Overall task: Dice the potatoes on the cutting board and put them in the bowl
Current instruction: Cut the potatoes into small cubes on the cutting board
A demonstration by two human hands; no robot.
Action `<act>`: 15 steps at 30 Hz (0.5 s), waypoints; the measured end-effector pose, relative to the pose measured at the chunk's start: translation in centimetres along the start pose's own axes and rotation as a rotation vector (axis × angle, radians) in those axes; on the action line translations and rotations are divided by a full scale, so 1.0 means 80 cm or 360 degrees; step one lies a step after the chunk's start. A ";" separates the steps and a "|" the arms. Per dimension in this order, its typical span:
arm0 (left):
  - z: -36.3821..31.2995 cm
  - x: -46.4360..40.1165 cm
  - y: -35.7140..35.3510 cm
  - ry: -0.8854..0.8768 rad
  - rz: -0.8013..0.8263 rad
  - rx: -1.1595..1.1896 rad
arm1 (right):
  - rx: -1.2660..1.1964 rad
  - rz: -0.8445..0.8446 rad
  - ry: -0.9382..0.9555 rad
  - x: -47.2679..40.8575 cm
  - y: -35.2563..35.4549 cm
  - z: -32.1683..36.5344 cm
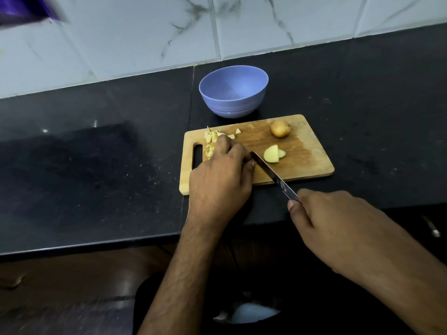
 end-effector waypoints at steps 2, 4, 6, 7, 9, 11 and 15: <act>0.002 -0.001 0.000 0.0005 0.0003 0.0028 | 0.0018 0.0025 0.0024 -0.001 0.000 0.001; 0.002 -0.002 -0.001 0.0010 0.0006 0.0047 | 0.0024 0.0029 0.0041 -0.001 0.003 0.002; 0.003 -0.002 -0.001 0.0011 0.0016 0.0058 | -0.0009 0.0031 0.0057 -0.003 0.006 0.004; 0.004 -0.003 -0.001 0.0010 0.0024 0.0060 | -0.0038 0.0048 0.0060 -0.006 0.006 0.004; 0.003 -0.003 -0.001 0.0001 0.0037 0.0058 | -0.0068 0.0046 0.0050 -0.015 0.000 0.003; 0.003 -0.003 -0.001 -0.0005 0.0038 0.0056 | -0.0032 -0.0062 0.0063 -0.025 -0.010 0.001; 0.003 -0.002 -0.001 0.0023 0.0021 0.0098 | 0.0002 -0.0025 0.0041 -0.025 -0.012 -0.001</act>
Point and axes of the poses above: each hand's wrist, its own x-axis away from the middle knuckle, its own y-axis out of the back of the hand, z = x × y, the point moved 2 cm from there along -x, towards the middle knuckle, and after that the axes turned 3 degrees about y, right-handed, at the moved point
